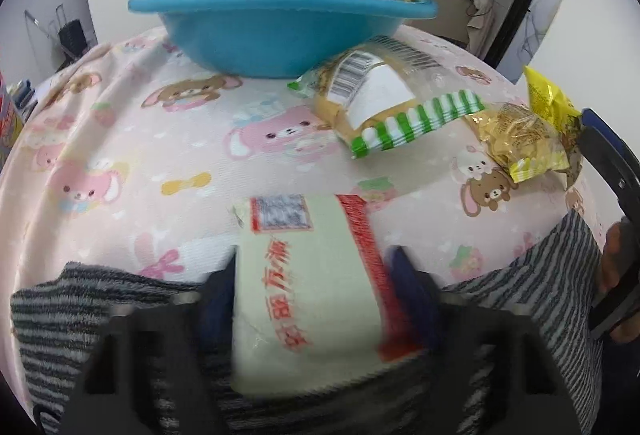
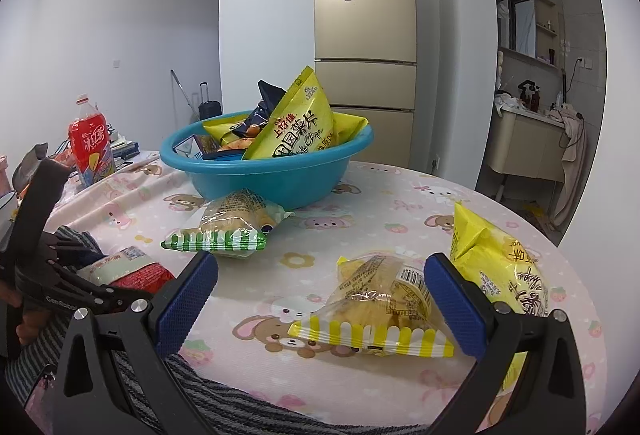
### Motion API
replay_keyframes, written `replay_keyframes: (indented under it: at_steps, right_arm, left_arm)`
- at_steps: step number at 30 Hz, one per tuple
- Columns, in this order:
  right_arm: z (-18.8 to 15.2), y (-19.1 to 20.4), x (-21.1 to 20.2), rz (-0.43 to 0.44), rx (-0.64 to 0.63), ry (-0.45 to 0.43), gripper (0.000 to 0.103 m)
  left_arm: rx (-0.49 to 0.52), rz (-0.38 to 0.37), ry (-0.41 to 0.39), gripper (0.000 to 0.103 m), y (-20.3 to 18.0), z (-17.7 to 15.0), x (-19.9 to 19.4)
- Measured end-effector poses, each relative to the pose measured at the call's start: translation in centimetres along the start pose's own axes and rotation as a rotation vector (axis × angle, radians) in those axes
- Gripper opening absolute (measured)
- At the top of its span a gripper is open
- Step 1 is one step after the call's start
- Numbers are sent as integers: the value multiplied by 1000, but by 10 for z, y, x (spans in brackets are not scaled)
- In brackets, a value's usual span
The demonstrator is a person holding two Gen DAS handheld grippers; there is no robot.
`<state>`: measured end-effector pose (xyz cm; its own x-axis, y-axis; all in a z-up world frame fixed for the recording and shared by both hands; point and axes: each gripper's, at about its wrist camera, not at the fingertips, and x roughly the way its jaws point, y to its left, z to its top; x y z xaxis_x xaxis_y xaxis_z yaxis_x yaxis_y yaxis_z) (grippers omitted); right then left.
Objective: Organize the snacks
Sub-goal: 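Grasp the white bread bag with the left tool while the right tool reaches the clear cracker bag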
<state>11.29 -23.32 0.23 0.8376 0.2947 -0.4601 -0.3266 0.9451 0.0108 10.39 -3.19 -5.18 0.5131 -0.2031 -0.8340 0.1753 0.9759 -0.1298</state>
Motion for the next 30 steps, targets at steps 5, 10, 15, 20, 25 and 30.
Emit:
replay_keyframes:
  at_steps: [5, 10, 15, 20, 25, 30]
  right_arm:
    - [-1, -1, 0, -1, 2, 1, 103]
    - [-1, -2, 0, -1, 0, 0, 103]
    - [1, -5, 2, 27, 29, 5, 103]
    - [14, 8, 20, 112, 74, 88, 103]
    - [45, 39, 46, 177, 75, 119, 103]
    - [58, 72, 100, 186, 50, 221, 103]
  left_arm:
    - [0, -28, -53, 62, 1, 0, -10]
    - [-14, -30, -99, 62, 4, 1, -19]
    - [-78, 1, -156, 62, 20, 7, -28]
    - [-150, 78, -242, 62, 41, 7, -43]
    - [-188, 95, -244, 62, 50, 7, -42]
    - [-185, 95, -256, 62, 50, 7, -44]
